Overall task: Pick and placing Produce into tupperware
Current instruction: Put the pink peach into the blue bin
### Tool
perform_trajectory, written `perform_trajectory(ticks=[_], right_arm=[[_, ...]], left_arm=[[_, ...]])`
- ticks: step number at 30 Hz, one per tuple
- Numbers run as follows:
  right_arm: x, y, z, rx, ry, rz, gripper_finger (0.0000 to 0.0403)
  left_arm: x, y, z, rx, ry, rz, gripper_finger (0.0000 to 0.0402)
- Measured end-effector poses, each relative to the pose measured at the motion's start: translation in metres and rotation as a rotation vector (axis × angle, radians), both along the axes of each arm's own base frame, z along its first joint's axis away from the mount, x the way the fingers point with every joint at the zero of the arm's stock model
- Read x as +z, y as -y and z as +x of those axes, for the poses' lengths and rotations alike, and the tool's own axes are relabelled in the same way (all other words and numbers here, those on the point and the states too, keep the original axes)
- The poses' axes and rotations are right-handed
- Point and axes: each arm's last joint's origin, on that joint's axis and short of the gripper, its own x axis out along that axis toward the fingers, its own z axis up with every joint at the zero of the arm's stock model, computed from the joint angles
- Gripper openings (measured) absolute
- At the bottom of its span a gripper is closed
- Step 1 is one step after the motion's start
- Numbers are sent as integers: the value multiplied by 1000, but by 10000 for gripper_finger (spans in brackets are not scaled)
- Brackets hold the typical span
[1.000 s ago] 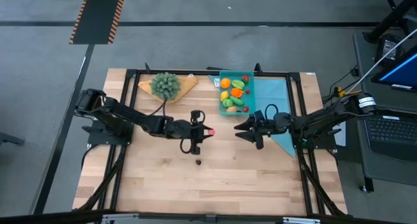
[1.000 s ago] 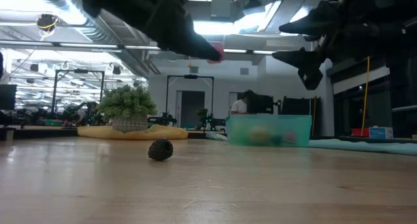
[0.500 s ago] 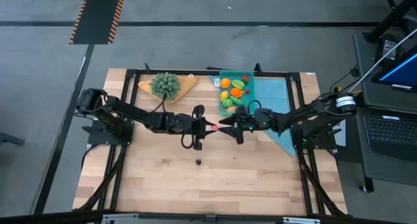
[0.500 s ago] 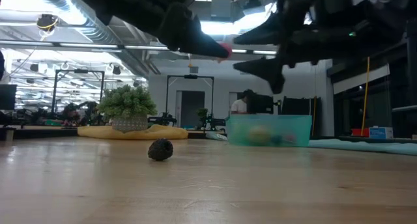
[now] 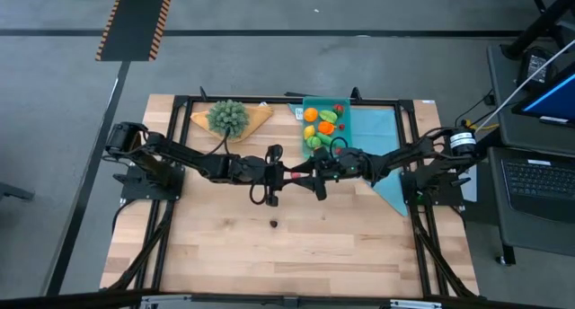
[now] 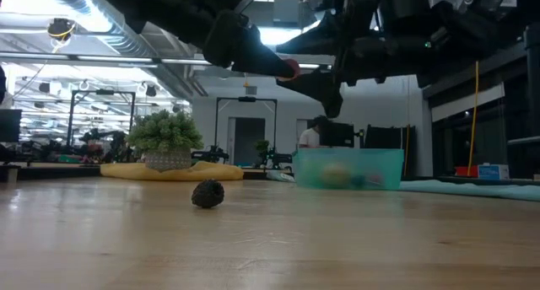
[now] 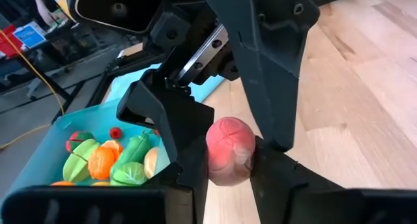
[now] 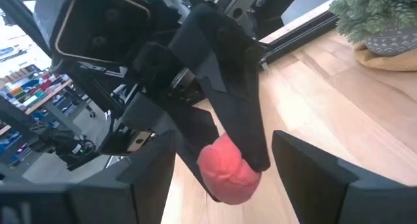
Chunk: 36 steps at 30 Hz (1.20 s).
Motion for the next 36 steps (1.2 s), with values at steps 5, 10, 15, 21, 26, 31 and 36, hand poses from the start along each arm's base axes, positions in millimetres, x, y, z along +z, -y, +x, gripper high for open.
perform_trajectory(ticks=[5,10,15,21,26,31,36], right_arm=[[0,0,0,1,-1,0,255],[0,0,0,1,-1,-3,225],[0,0,0,3,-2,-3,180],[0,0,0,2,-4,0,145],[0,0,0,-2,-4,-1,144],[0,0,0,0,-4,-1,140],[-1,0,0,1,-4,-8,128]], left_arm=[[0,0,0,0,-1,0,101],[0,0,0,0,0,-1,95],[0,0,0,0,-1,0,86],[0,0,0,-2,-2,3,98],[0,0,0,1,-1,0,98],[0,0,0,1,-1,0,92],[0,0,0,2,0,-4,107]])
